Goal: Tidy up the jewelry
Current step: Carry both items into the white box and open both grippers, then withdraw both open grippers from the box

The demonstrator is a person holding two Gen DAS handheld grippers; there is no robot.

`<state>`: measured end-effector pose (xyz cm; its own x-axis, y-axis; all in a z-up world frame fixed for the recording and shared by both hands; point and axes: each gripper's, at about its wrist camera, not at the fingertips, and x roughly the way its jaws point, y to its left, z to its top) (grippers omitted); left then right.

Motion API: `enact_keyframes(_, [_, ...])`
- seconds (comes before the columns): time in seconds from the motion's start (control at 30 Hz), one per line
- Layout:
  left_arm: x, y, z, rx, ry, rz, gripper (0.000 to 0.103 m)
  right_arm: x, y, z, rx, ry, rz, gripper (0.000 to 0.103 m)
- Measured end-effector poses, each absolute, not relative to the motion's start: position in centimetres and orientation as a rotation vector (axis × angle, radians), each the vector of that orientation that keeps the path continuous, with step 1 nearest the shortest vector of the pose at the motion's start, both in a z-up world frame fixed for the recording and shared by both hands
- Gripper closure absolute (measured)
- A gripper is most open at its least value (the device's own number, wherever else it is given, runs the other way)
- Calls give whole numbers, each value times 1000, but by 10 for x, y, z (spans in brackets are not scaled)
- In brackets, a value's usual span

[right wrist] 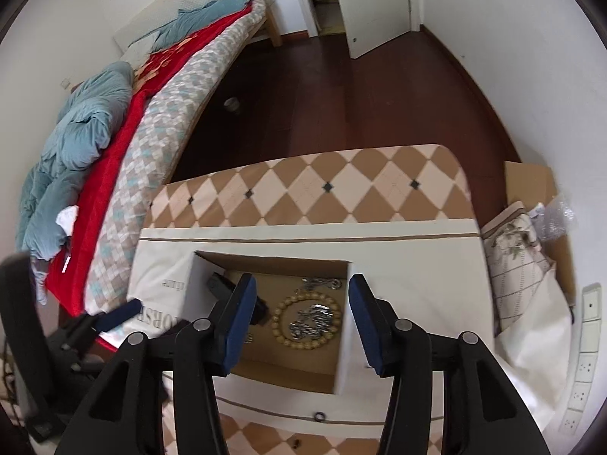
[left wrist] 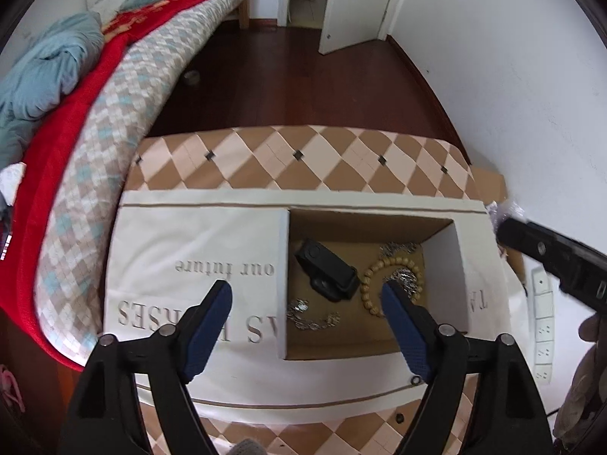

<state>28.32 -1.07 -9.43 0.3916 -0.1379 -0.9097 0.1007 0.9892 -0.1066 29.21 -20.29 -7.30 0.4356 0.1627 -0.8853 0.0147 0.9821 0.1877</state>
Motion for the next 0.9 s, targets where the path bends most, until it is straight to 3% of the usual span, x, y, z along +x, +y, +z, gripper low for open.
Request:
enact_keyframes(0.07, [281, -7, -93, -27, 1140, -121, 1, 279, -205, -76, 112, 1110, 24, 31])
enact_keyframes(0.13, [278, -6, -93, 7, 1127, -86, 1, 268, -204, -82, 57, 1109, -30, 11])
enact_keyframes(0.23, [272, -6, -97, 54, 1117, -58, 1, 256, -202, -96, 13, 1125, -82, 0])
enact_keyframes(0.5, [257, -1, -102, 79, 1112, -26, 1, 235, -192, -110, -7, 1130, -128, 0])
enact_keyframes(0.9, [219, 10, -75, 72, 1037, 2, 1, 203, -178, -77, -3, 1059, -133, 0])
